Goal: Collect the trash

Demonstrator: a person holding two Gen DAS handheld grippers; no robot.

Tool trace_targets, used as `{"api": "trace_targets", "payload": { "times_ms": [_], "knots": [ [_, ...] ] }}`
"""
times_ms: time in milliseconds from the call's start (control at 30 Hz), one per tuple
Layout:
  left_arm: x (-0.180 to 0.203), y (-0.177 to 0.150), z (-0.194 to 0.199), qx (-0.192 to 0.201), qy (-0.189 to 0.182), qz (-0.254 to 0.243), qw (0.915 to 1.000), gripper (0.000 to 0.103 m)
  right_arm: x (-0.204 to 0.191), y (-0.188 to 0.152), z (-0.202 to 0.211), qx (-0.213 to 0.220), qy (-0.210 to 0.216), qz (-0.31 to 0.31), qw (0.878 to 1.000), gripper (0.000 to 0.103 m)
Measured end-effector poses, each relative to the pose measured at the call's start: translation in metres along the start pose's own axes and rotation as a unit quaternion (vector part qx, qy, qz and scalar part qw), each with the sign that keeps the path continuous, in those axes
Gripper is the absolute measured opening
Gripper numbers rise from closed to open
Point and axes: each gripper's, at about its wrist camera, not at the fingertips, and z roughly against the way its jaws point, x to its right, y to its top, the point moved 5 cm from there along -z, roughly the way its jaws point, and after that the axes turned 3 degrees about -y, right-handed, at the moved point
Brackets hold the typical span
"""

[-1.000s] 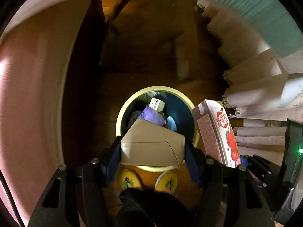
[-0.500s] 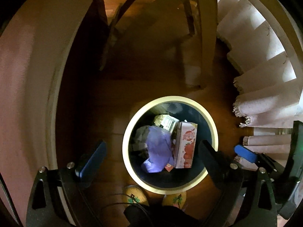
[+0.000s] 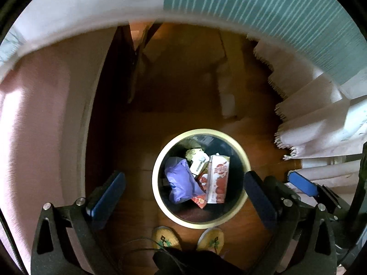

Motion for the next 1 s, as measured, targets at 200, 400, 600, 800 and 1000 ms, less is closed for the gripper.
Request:
{"api": "trace_targets", "payload": {
  "times_ms": [200,400,600,800,1000],
  "knots": [
    [0.009,0.011,0.058,0.013,-0.006,0.005,0.9999,0.102,-0.003,0.010,0.054,0.012,0.004,-0.021,1.000,0.068],
    [0.012,0.030,0.124,0.036,0.001,0.018,0.9992,0.102,-0.013,0.027,0.112,0.027,0.004,-0.017,0.999,0.068],
    [0.018,0.053,0.188,0.072,0.005,0.016,0.9972,0.102,-0.026,0.050,0.173,0.050,0.004,-0.003,0.999,0.068],
    [0.026,0.072,0.247,0.105,0.010,0.011,0.9944,0.102,-0.038,0.071,0.224,0.076,0.003,0.009,0.997,0.068],
    [0.031,0.083,0.300,0.138,0.015,0.005,0.9903,0.102,-0.048,0.087,0.277,0.105,0.004,0.029,0.994,0.068]
  ]
}}
